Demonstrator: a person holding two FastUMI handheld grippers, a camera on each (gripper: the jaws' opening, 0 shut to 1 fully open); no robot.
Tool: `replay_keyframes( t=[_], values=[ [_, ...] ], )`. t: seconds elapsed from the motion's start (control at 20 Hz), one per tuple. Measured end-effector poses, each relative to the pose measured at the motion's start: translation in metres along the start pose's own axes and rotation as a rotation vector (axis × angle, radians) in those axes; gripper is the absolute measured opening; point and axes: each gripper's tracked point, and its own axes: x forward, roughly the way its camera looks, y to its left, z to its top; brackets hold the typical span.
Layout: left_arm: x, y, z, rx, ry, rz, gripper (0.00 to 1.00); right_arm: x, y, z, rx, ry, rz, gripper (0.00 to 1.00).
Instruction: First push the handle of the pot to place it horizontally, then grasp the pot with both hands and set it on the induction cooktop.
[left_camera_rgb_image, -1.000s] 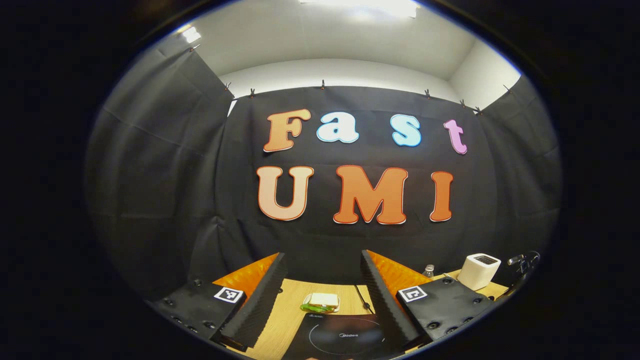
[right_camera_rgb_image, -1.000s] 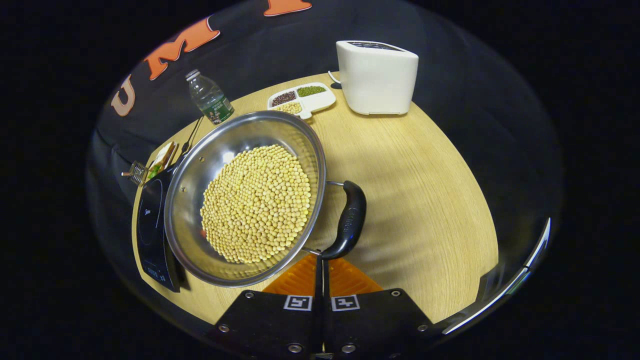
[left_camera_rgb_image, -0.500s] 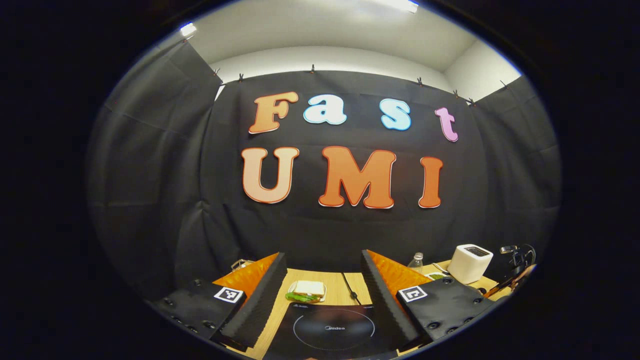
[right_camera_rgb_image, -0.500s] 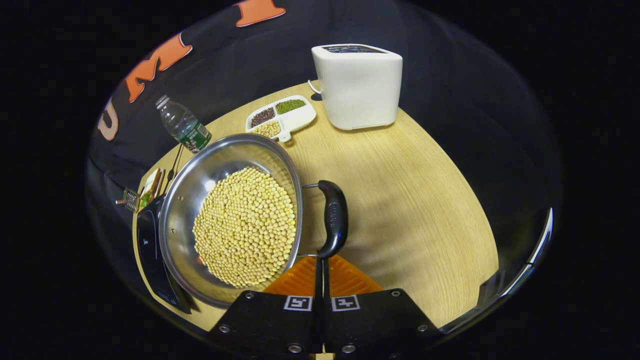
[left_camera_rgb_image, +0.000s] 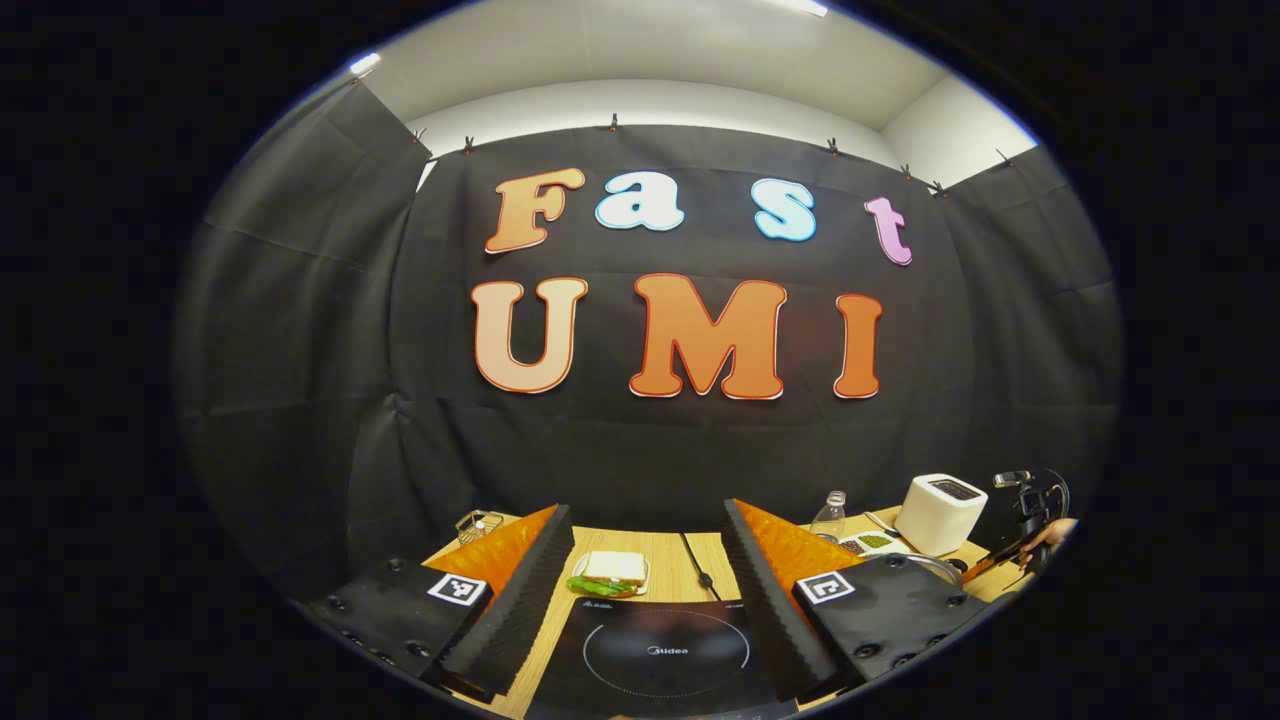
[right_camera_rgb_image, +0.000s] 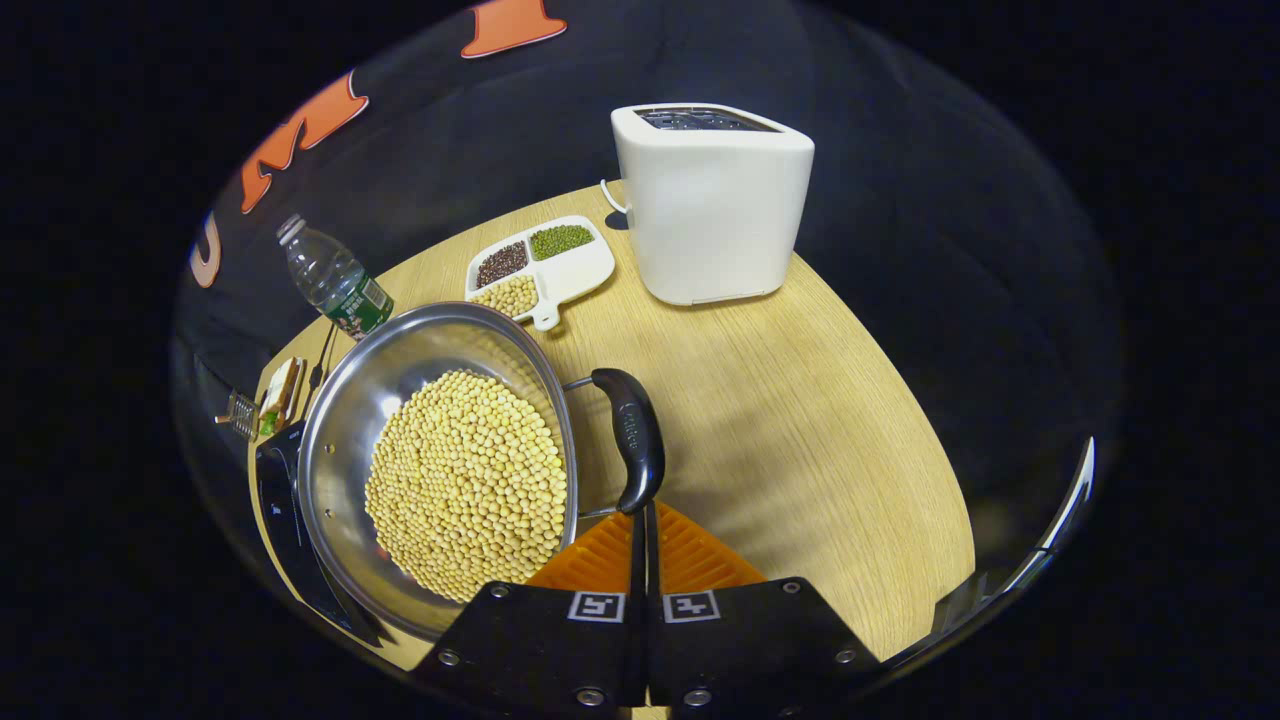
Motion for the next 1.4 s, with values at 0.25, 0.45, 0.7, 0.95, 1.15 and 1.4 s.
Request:
replay_keyframes(
  t=[0.25,0.45,0.7,0.95,1.15,1.4],
  values=[
    [0.008,-0.022,-0.02,-0.01,0.056,-0.035,0.97,0.004,0.004,0.018,-0.025,-0.04,-0.02,0.0],
    [0.019,-0.053,-0.047,-0.009,0.129,-0.085,0.96,-0.009,0.002,0.023,-0.061,-0.071,-0.016,0.0],
    [0.03,-0.099,-0.095,-0.02,0.269,-0.168,0.97,-0.043,0.011,0.048,-0.066,-0.175,0.057,0.12],
    [0.039,-0.142,-0.143,-0.027,0.412,-0.232,0.97,-0.04,0.018,0.056,-0.127,-0.251,0.069,0.66],
    [0.047,-0.174,-0.187,-0.03,0.518,-0.265,0.96,-0.037,0.03,0.059,-0.202,-0.289,0.082,0.83],
    [0.057,-0.208,-0.229,0.018,0.584,-0.276,0.97,-0.028,0.04,0.056,-0.254,-0.324,0.089,0.93]
  ],
)
